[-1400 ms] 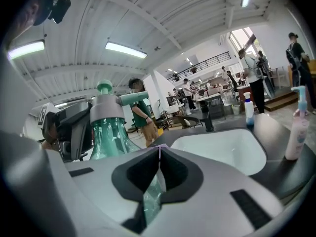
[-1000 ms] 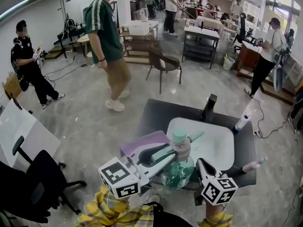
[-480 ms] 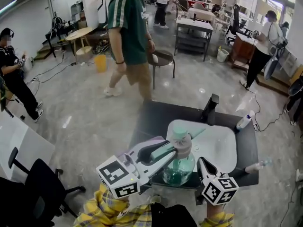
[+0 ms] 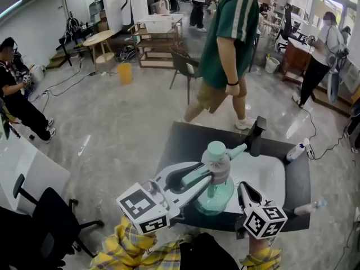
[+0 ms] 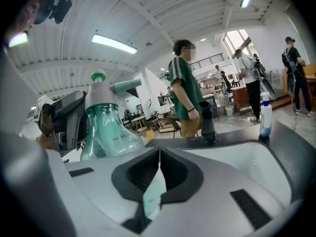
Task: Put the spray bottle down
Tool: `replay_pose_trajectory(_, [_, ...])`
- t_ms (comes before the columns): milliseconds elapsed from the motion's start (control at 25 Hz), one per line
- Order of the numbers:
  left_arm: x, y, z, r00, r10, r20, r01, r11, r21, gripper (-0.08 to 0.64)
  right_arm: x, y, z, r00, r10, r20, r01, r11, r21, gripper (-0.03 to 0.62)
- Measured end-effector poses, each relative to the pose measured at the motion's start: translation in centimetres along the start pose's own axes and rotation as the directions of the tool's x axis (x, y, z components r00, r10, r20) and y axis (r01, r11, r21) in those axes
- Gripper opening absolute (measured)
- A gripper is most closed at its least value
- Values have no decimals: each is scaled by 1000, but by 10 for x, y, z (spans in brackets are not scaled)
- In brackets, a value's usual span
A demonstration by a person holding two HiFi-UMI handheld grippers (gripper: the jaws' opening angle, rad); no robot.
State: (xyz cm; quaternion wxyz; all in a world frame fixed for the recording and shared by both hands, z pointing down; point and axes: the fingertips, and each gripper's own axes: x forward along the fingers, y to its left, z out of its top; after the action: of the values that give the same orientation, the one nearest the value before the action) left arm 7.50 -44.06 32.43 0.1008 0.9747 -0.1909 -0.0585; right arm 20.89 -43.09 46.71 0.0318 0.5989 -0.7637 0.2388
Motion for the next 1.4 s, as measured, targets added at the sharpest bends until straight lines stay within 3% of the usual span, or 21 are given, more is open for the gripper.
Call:
replay_pose_trajectory(200, [20,17,6,999,54,4,-54,998,31,120,22,-10,18,998,55,-11,-55,998,-20,8])
replay_pose_trajectory(560, [48,51,-1,991,136,4,-136,991,13,120,57,-29,29,991,127,-39,-128,991,-27,8])
replay_pose_trajectory(1080, [77,107,-1,973,233,-5,-232,972,26,120,96,-50,41,982,175,-66,-175,985,-3,8])
replay_pose_trajectory(1400, [90,130,5,960,280,12,-279,952,127,120,105,-62,41,980,180,-79,-180,984,7,8])
